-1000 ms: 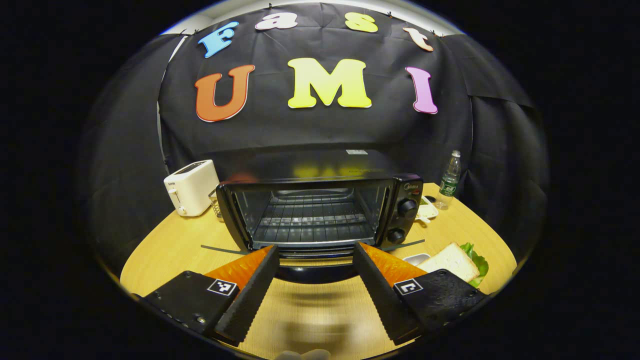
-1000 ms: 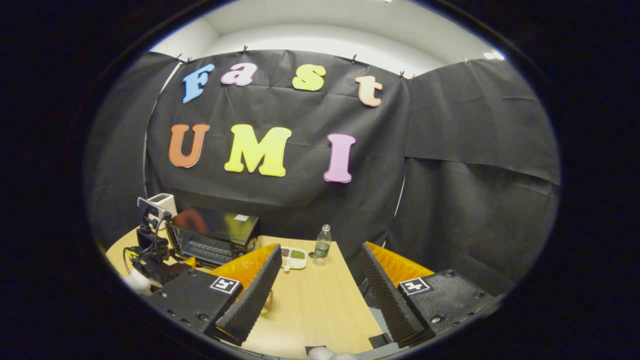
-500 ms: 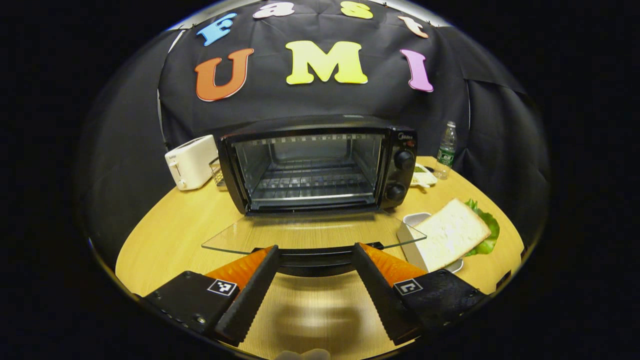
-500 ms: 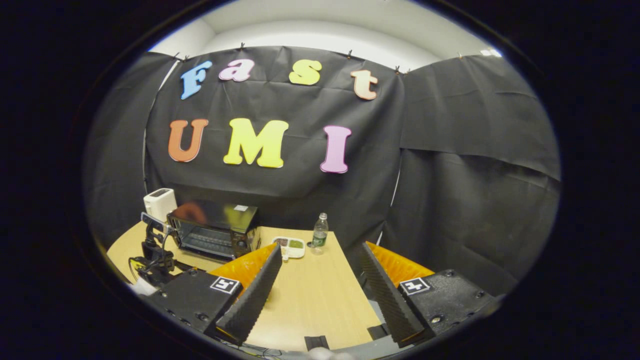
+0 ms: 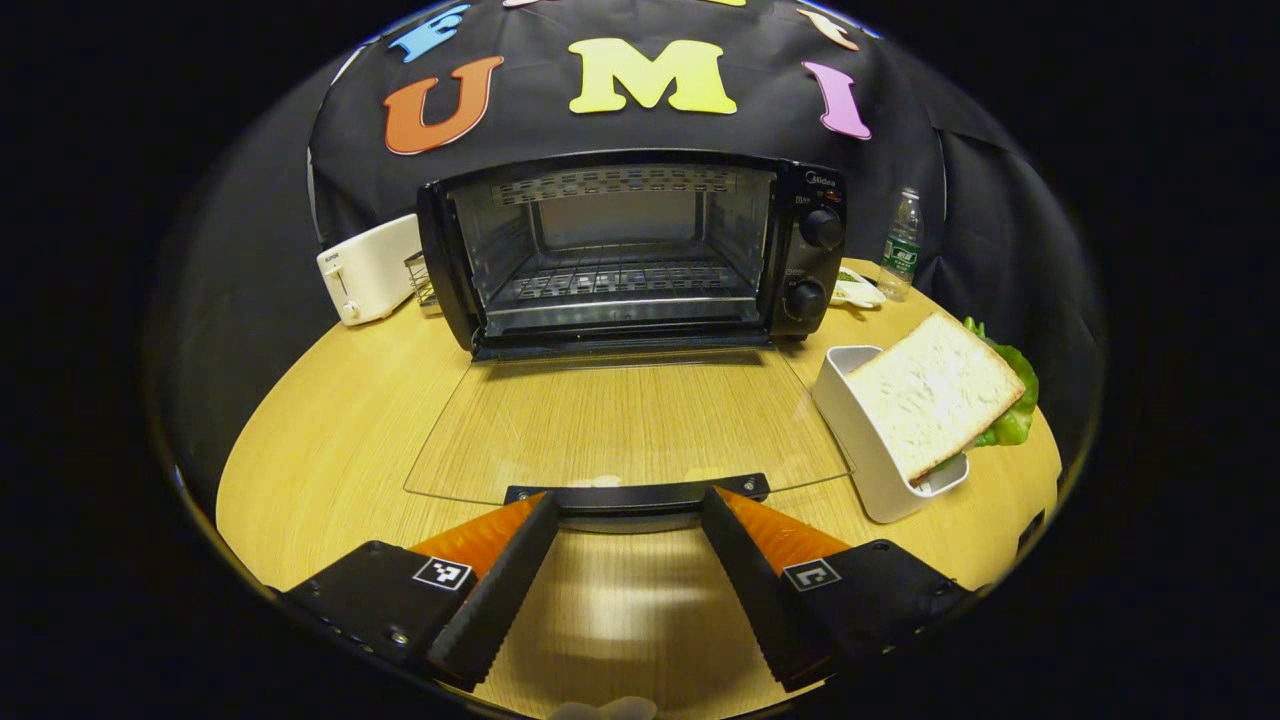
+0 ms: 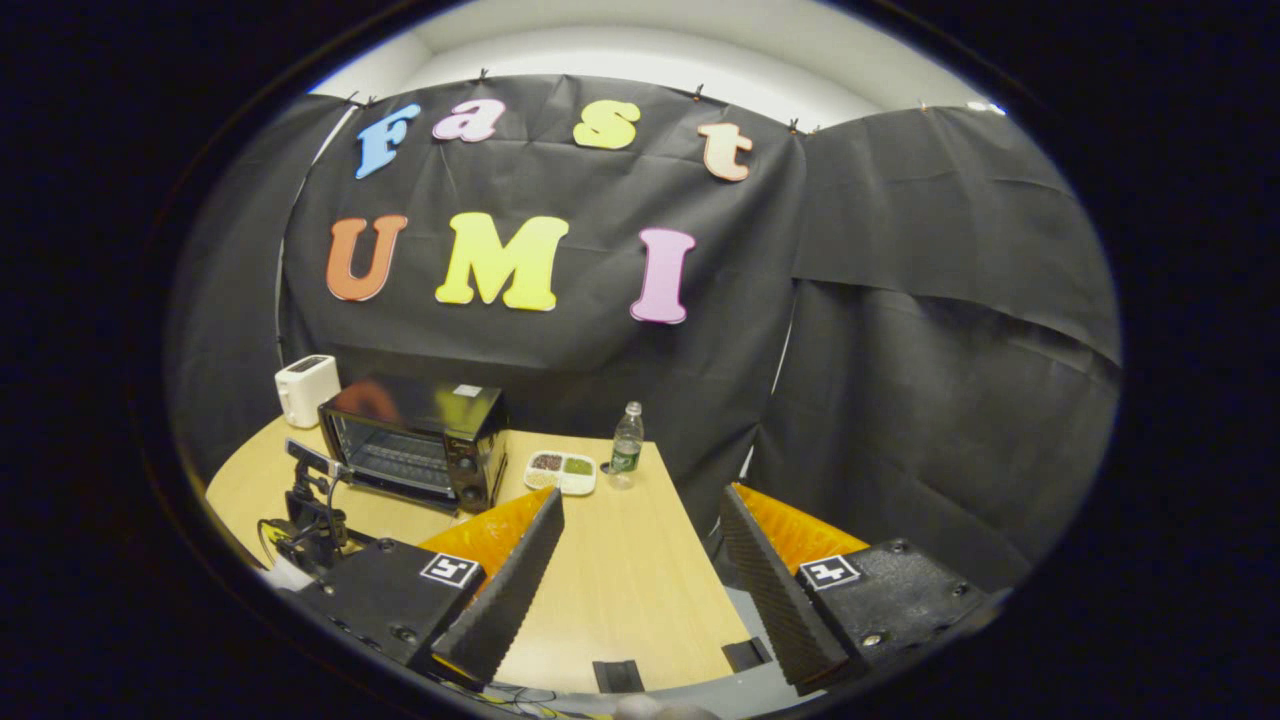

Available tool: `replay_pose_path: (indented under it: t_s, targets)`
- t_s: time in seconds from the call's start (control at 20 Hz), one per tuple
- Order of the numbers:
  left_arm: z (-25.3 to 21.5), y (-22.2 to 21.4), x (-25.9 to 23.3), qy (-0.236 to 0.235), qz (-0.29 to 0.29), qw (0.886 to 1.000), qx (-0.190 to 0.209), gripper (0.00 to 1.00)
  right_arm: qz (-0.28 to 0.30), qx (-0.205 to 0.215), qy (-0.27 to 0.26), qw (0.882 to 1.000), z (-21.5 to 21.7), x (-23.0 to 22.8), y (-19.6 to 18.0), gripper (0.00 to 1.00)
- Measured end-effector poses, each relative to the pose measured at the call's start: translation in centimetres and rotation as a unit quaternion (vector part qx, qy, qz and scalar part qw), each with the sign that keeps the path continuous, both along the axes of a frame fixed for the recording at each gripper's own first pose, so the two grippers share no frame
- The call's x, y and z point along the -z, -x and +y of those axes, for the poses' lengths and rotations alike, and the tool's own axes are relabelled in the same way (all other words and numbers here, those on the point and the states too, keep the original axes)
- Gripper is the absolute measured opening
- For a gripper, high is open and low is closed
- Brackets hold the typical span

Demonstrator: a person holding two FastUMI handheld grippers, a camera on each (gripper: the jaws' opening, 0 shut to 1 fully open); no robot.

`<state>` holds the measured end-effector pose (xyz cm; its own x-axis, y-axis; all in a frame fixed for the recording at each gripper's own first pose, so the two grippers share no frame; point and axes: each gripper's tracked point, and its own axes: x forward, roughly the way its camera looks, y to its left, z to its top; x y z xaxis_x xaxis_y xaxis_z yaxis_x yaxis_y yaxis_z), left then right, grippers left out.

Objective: Open the electric oven with the left hand, put the food in, and close the electric oven.

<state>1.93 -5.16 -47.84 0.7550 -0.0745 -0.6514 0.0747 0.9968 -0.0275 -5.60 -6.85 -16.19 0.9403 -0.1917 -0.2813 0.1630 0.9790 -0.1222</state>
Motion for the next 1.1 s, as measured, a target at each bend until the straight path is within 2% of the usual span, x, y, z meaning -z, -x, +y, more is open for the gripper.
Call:
replay_pose_path:
  t_s: [0.2,0.35,0.5,0.7,0.9,1.1]
  targets:
    - [0.6,-0.4,-1.7,-0.012,-0.034,0.999,0.010,0.96,0.011,-0.006,-0.006,1.000,0.1,1.2,-1.2,1.00]
    - [1.9,-0.6,-4.5,-0.006,-0.063,0.998,-0.002,0.96,0.026,-0.023,-0.014,0.999,0.7,2.9,-2.4,1.00]
    - [2.9,-0.4,-8.3,0.008,-0.091,0.996,-0.020,0.96,0.056,-0.042,-0.035,0.997,1.3,6.2,-3.6,1.00]
    - [3.9,0.7,-14.3,0.011,-0.129,0.991,-0.030,0.96,0.104,-0.086,-0.077,0.988,2.9,11.5,-5.9,1.00]
    - [4.1,1.1,-20.4,-0.002,-0.167,0.985,-0.046,0.96,0.159,-0.145,-0.143,0.966,5.4,17.0,-9.1,1.00]
    - [2.9,1.4,-24.4,0.001,-0.177,0.982,-0.073,0.96,0.225,-0.201,-0.208,0.930,7.9,21.5,-12.3,0.94]
